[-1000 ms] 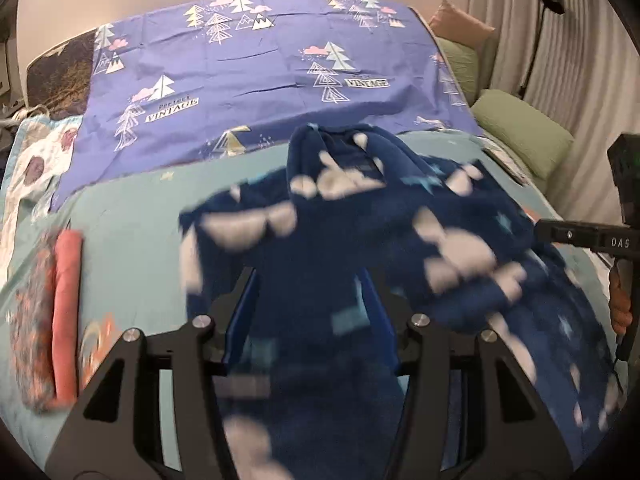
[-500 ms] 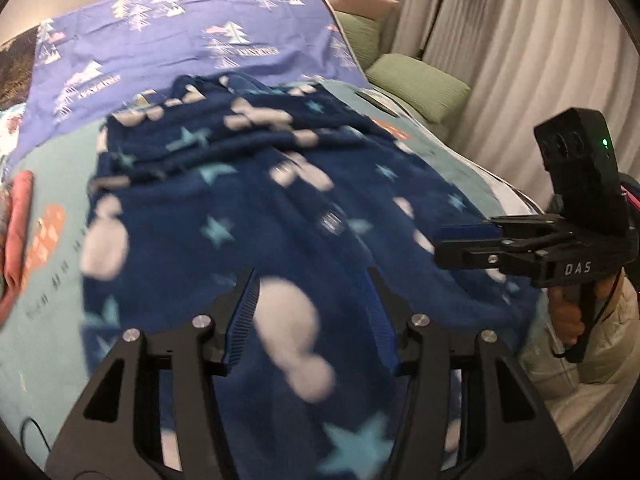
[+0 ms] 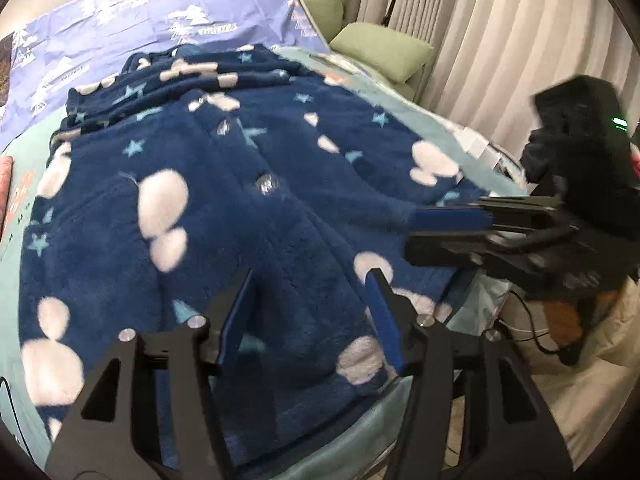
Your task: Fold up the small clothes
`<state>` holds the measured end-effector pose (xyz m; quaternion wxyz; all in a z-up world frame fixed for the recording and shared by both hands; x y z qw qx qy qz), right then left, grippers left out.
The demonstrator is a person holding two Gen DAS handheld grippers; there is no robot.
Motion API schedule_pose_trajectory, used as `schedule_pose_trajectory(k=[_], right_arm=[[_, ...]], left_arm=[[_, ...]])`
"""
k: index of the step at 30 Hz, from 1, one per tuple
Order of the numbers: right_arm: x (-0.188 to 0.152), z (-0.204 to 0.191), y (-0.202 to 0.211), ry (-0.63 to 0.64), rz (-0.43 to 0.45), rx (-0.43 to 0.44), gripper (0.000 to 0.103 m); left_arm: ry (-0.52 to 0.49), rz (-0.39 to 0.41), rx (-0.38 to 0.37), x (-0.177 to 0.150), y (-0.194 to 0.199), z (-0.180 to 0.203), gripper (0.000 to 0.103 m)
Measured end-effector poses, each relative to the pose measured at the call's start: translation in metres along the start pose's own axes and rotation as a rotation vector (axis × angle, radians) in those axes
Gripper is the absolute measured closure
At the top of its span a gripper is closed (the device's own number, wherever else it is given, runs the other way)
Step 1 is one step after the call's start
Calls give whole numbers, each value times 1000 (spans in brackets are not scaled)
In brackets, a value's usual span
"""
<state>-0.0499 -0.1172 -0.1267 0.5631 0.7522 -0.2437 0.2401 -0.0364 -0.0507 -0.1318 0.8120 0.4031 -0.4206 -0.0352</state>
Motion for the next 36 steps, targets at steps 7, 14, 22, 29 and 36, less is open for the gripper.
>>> schedule_pose_trajectory(k=[7, 14, 22, 29, 36], right_arm=[[-33, -16, 20, 121, 36, -24, 60], [-48, -27, 14, 183, 24, -32, 58], [-50, -35, 22, 252, 78, -90, 47], [-52, -62, -4, 403, 94, -143, 41], [-37, -45, -16, 288, 112, -189, 86]], left_arm=[[9, 6, 20, -18, 9, 10, 44], [-89, -5, 88, -35, 3, 24, 34], [33, 58, 46, -23, 16, -1, 87], [131, 132, -115, -10, 47, -3, 87], [115, 121, -124, -4, 47, 3, 87]])
Point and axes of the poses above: each gripper's, at about its wrist camera, not at the fingertips, and y roughly against the way its jaws point, z to its right, x to its top, the point moved 6 cm from there along -y, roughly the way its jaws point, and after that the axes turned 12 degrees about -x, right-handed, at the moved point
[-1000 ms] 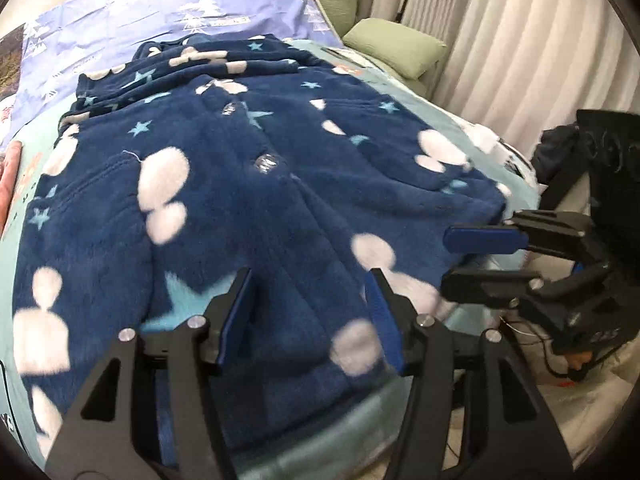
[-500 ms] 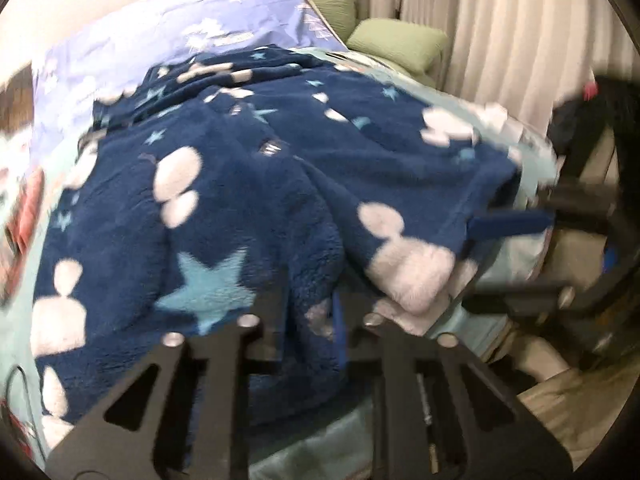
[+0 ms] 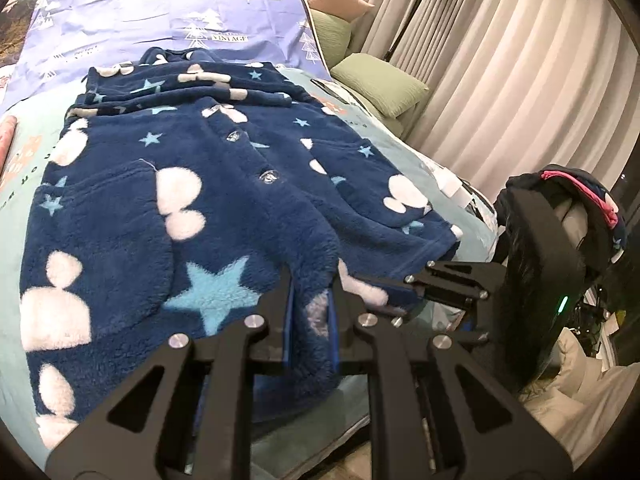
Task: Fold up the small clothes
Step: 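Fold the hem up toward the collar with both grippers and release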
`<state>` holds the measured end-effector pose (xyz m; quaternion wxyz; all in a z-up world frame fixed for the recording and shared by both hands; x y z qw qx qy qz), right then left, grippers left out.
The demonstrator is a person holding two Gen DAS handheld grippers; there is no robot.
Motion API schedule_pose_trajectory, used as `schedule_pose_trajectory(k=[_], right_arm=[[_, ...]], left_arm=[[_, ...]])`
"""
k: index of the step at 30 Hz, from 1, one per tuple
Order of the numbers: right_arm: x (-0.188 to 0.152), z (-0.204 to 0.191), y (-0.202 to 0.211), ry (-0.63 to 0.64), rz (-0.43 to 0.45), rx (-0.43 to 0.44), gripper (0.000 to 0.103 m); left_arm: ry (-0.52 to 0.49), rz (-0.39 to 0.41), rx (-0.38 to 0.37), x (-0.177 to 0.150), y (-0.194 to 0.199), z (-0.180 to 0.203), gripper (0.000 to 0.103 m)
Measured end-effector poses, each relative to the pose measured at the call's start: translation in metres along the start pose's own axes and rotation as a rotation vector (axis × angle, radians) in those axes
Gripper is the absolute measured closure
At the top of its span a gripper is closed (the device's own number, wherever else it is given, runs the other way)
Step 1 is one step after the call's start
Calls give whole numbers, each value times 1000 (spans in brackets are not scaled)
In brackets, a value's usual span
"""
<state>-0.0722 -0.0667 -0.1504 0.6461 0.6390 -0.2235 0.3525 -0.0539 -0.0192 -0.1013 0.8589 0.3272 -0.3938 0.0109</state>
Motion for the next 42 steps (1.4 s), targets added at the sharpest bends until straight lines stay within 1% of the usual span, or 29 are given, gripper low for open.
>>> schedule_pose_trajectory(k=[2, 3, 4, 6, 7, 10, 11, 12, 15, 16, 18, 21, 22, 24, 26, 27, 29, 30, 31, 33, 35, 36, 38, 39, 40, 41, 42], right_arm=[[8, 2, 15, -48, 32, 80, 87], [10, -1, 21, -41, 44, 110, 87], [11, -8, 28, 0, 56, 128, 87], [10, -22, 31, 82, 64, 100, 86], [6, -31, 27, 129, 55, 87, 86], [-6, -39, 5, 136, -15, 110, 85], [-11, -38, -1, 117, -34, 126, 84], [-13, -36, -2, 95, -31, 145, 81], [-16, -23, 8, 12, -39, 260, 74], [-19, -17, 13, -3, -52, 295, 74], [-24, -6, 18, -21, -67, 314, 74], [-23, 24, 30, -109, -59, 301, 74], [-19, 34, 33, -143, -48, 298, 74], [-10, 48, 38, -208, -20, 303, 74], [3, 57, 41, -290, 3, 340, 74], [11, 58, 37, -322, 2, 366, 72], [22, 53, 24, -372, -33, 428, 64], [25, 50, 17, -379, -57, 440, 56], [27, 43, 6, -378, -90, 442, 51], [27, 32, -11, -374, -143, 452, 50], [26, 19, -23, -379, -186, 496, 50], [25, 14, -23, -382, -192, 523, 50], [29, 4, -25, -387, -198, 571, 50], [31, 0, -27, -387, -205, 584, 50], [33, -4, -30, -392, -213, 596, 59], [34, -6, -31, -395, -221, 609, 70], [36, -8, -30, -401, -228, 623, 98]], left_arm=[[-4, 15, -11, 5, 6, 3, 87], [-6, 25, -19, 8, 10, 5, 87], [-10, 37, -28, 11, 14, 7, 87], [-37, 46, -29, 15, 18, 13, 87], [-54, 38, -26, 14, 16, 15, 87], [-39, -23, -32, 4, -2, 13, 87], [-29, -41, -35, 0, -9, 11, 87], [-20, -62, -38, -5, -16, 9, 87], [-18, -112, -42, -18, -29, 7, 87], [-29, -120, -40, -20, -31, 8, 86], [-55, -124, -42, -22, -29, 13, 83], [-76, -130, -63, -24, -28, 20, 72], [-89, -133, -63, -26, -28, 23, 68], [-115, -140, -56, -27, -31, 28, 65], [-119, -150, -45, -29, -35, 28, 65], [-110, -158, -41, -30, -37, 25, 65], [-86, -165, -40, -33, -38, 21, 65], [-77, -163, -40, -34, -37, 20, 65], [-71, -161, -36, -34, -35, 19, 65], [-74, -151, -17, -34, -29, 18, 65], [-90, -127, 14, -32, -19, 18, 65], [-97, -115, 18, -30, -13, 18, 65], [-115, -109, -8, -29, -4, 23, 65], [-122, -113, -16, -29, -2, 25, 65], [-127, -114, -25, -30, 2, 27, 65], [-128, -109, -35, -29, 6, 29, 65], [-127, -104, -38, -29, 10, 29, 65]])
Point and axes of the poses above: each gripper's, at about its wrist camera, not at the fingertips, and y roughly against the way its jaws point, z to its right, x to its top, the point moved 6 cm from there along -y, roughly the way its jaws point, and after that the axes turned 12 degrees about -x, right-handed, at the moved point
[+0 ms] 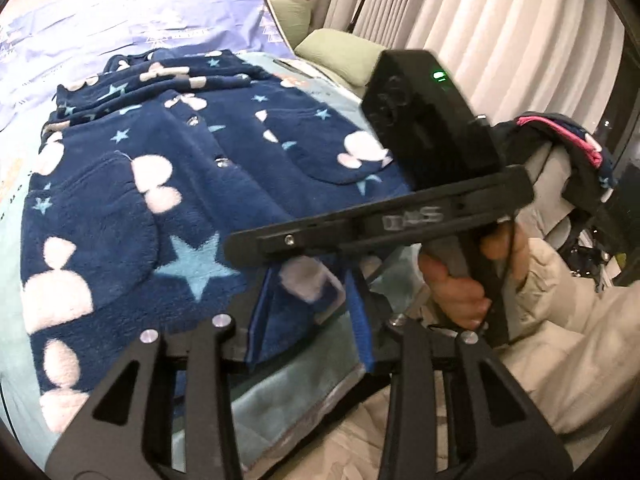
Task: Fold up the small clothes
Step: 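Fold the hem up toward the collar with both grippers and release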
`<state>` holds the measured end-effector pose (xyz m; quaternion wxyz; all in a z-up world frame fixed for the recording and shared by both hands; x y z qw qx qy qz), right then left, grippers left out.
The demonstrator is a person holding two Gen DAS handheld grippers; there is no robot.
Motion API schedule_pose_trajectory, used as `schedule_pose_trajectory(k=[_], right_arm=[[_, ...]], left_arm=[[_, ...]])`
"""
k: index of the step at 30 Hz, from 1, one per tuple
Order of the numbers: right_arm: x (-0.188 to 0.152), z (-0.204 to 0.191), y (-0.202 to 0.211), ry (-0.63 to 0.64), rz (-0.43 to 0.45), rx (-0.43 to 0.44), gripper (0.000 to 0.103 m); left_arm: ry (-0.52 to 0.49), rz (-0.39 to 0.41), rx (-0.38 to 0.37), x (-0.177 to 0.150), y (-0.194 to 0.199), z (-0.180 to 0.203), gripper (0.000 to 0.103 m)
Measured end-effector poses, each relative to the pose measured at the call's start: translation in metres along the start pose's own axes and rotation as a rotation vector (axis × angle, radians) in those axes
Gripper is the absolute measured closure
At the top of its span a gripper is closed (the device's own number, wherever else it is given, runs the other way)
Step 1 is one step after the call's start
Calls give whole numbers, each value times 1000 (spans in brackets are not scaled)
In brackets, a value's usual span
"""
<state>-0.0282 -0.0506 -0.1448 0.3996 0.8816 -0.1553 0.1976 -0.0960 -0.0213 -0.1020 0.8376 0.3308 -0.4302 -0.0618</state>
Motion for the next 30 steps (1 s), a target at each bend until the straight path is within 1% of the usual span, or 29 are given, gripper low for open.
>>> schedule_pose_trajectory(k=[2, 3, 5, 6, 7, 8, 9, 11, 12, 13, 14, 15, 16, 17, 18, 19, 20, 21, 22, 23, 24, 25, 27, 28, 30], right_arm=[[3, -4, 11, 2, 49, -7, 97], [4, -7, 22, 13, 81, -10, 97], [6, -11, 42, 39, 130, -36, 97], [5, -8, 48, 44, 128, -56, 97], [4, -4, 48, 42, 120, -70, 97], [1, 4, 45, 35, 102, -106, 97], [-5, 16, 35, 23, 65, -164, 94], [-16, 34, 19, -6, 5, -246, 94], [-20, 38, 15, -17, 5, -245, 94], [-22, 38, 19, -20, 28, -226, 94], [-23, 37, 24, -12, 35, -225, 94], [-23, 35, 30, 1, 47, -235, 91], [-23, 34, 38, 16, 67, -255, 87], [-22, 33, 49, 34, 93, -285, 85], [-22, 34, 58, 46, 115, -311, 80], [-21, 37, 71, 50, 139, -340, 76], [-20, 41, 83, 44, 164, -364, 74], [-19, 47, 96, 30, 190, -387, 68], [-18, 59, 114, 3, 225, -424, 60], [-19, 67, 126, -19, 249, -453, 56], [-19, 76, 135, -42, 267, -478, 51], [-21, 92, 146, -83, 282, -513, 49], [-28, 115, 157, -156, 284, -538, 48], [-31, 127, 163, -204, 277, -526, 48], [-39, 142, 166, -261, 260, -488, 47]], left_arm=[[13, 24, 8, 2, 12, -3, 65], [20, 39, 16, 3, 17, -5, 63], [33, 70, 60, 4, 29, -15, 57], [40, 81, 90, 5, 32, -23, 54], [53, 83, 125, 3, 35, -33, 53], [74, 75, 158, 0, 36, -43, 53], [97, 66, 176, -3, 35, -51, 53], [151, 42, 214, -12, 33, -67, 53], [174, 27, 238, -17, 32, -75, 53], [191, 12, 256, -22, 30, -80, 53], [202, 0, 265, -27, 29, -84, 53], [205, -7, 268, -30, 29, -85, 53], [203, -11, 273, -33, 30, -85, 53], [198, -10, 277, -35, 33, -85, 53], [196, -5, 281, -36, 36, -84, 53], [198, 5, 287, -36, 41, -84, 53], [206, 22, 299, -35, 48, -85, 53], [211, 39, 310, -34, 54, -87, 53], [215, 63, 324, -33, 63, -88, 52], [218, 86, 337, -32, 72, -90, 49], [219, 101, 350, -32, 77, -92, 41], [220, 114, 372, -32, 82, -96, 34], [232, 111, 412, -37, 87, -106, 34], [255, 96, 423, -42, 87, -113, 34], [306, 77, 408, -51, 83, -123, 34]])
Point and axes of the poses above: each gripper's, at about its wrist camera, not at the fingertips, and y roughly against the way its jaws point, z to its right, x to its top, the point moved 6 cm from there along -y, roughly the way its jaws point, and after that the axes turned 12 degrees about -x, right-handed, at the moved point
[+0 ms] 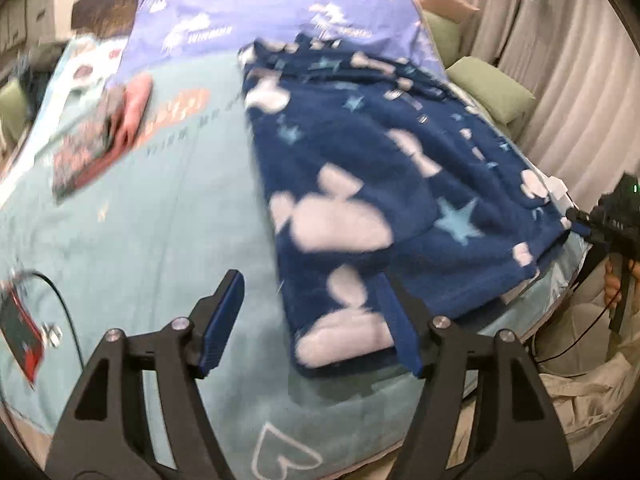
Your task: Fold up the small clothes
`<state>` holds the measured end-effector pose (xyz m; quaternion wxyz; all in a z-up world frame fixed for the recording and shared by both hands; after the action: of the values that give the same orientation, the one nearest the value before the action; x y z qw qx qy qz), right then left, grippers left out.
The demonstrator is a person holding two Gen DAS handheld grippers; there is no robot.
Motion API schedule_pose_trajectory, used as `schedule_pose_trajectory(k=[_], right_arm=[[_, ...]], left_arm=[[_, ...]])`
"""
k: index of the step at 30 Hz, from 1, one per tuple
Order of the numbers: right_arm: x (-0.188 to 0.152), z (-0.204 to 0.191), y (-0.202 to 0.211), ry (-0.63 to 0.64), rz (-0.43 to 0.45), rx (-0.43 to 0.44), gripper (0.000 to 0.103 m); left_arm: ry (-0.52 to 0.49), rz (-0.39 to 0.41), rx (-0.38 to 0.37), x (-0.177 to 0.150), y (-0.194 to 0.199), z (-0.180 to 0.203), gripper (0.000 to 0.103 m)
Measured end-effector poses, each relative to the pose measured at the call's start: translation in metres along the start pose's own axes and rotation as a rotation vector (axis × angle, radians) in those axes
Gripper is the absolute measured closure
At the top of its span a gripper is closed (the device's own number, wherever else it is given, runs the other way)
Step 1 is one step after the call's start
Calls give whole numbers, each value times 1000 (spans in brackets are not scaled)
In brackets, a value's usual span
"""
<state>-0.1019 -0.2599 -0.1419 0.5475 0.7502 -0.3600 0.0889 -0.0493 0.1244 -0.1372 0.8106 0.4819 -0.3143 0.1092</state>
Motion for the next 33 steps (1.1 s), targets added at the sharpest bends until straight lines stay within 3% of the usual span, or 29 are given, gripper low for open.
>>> schedule_pose_trajectory(k=[4, 6, 14, 16, 17, 18, 19, 22, 26, 33], right_arm=[[-8, 2, -14, -39, -47, 65, 46], [-9, -5, -15, -25, -49, 91, 40], [-4, -19, -28, 16, -48, 101, 34], [-4, -19, -31, 21, -53, 95, 34], [-4, -19, -32, 25, -52, 87, 37], [-2, -20, -32, 39, -47, 64, 52], [-3, -20, -32, 45, -55, 62, 86], [-3, -21, -26, 39, -48, 83, 90], [2, -28, -3, 52, -1, 131, 92], [10, -36, 21, 46, 63, 154, 95]], left_arm=[[67, -41, -59, -14, -16, -6, 34], [68, -36, -64, -14, -19, -4, 34], [75, -32, -109, -14, -23, 5, 34], [57, -28, -114, -14, -26, 12, 44], [45, -28, -109, -13, -27, 15, 50], [33, -30, -102, -13, -28, 17, 66], [28, -29, -96, -12, -28, 18, 81], [74, 16, -102, -5, -16, 18, 85], [25, 104, -99, 8, 11, 32, 86], [26, 149, -97, 13, 27, 32, 89]])
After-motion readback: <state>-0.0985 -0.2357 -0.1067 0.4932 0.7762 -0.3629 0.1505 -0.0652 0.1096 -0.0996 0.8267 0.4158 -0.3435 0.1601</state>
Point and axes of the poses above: each gripper's, at about its wrist camera, not at the fingertips, and y roughly against the way its jaws point, z to its right, x to its top, the point moved 6 cm from there along -y, roughly the way its jaws point, and after that the axes turned 12 degrees about -x, right-handed, at the moved point
